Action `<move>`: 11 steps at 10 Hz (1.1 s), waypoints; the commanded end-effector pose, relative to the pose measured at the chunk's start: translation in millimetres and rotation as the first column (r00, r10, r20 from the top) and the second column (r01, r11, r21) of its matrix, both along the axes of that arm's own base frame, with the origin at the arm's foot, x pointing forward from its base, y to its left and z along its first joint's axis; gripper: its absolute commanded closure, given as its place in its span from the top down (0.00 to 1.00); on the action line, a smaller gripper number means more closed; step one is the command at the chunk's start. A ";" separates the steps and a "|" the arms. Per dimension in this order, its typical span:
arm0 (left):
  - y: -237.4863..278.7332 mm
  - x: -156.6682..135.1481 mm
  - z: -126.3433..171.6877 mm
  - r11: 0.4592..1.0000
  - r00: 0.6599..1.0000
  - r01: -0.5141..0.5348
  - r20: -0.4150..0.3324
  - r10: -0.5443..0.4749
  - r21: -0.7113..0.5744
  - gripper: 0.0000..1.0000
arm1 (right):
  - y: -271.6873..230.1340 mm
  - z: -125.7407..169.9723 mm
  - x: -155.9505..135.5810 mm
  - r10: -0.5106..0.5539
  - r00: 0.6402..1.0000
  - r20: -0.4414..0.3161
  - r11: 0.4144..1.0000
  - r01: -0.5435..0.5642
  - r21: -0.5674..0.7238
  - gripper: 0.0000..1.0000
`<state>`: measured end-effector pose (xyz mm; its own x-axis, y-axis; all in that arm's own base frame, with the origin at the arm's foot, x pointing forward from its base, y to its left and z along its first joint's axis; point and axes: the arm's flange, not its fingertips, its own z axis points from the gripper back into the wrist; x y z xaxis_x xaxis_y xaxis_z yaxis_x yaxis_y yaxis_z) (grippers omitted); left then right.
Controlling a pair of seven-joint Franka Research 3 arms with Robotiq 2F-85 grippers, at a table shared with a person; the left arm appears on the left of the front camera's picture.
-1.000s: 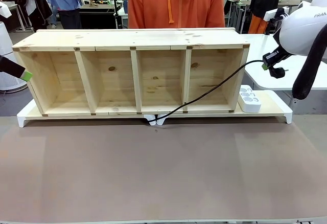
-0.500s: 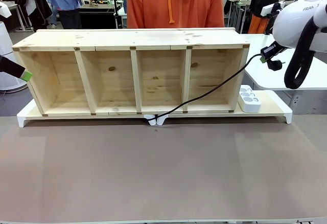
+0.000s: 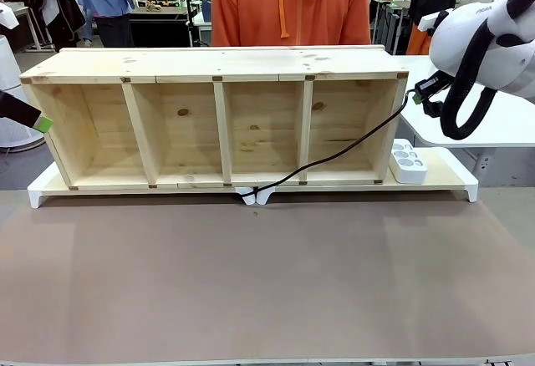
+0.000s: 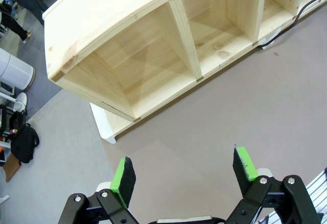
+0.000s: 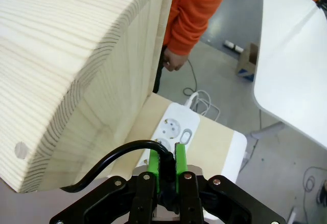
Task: Perform cable management.
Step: Pull the grasped Power Cable to the location of the Power Strip, then release the Power Cable when the human grasps it.
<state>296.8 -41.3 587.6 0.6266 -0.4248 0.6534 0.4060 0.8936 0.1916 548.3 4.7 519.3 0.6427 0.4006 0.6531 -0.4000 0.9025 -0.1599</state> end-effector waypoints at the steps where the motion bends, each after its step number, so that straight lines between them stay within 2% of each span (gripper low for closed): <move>1: 0.3 0.7 -0.2 1.000 1.000 -0.001 0.001 0.001 0.000 1.00 | 1.1 2.7 -2.1 0.000 1.000 0.002 1.000 0.000 -0.012 0.15; 11: 0.3 0.7 -0.2 1.000 1.000 -0.001 0.001 0.001 0.000 1.00 | 1.1 2.7 -2.1 0.000 1.000 0.002 1.000 0.000 -0.012 0.15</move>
<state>296.8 -41.3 587.6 0.6266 -0.4248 0.6534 0.4060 0.8936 0.1915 547.9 4.5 517.6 0.6441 0.4045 0.6492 -0.4031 0.9008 -0.1613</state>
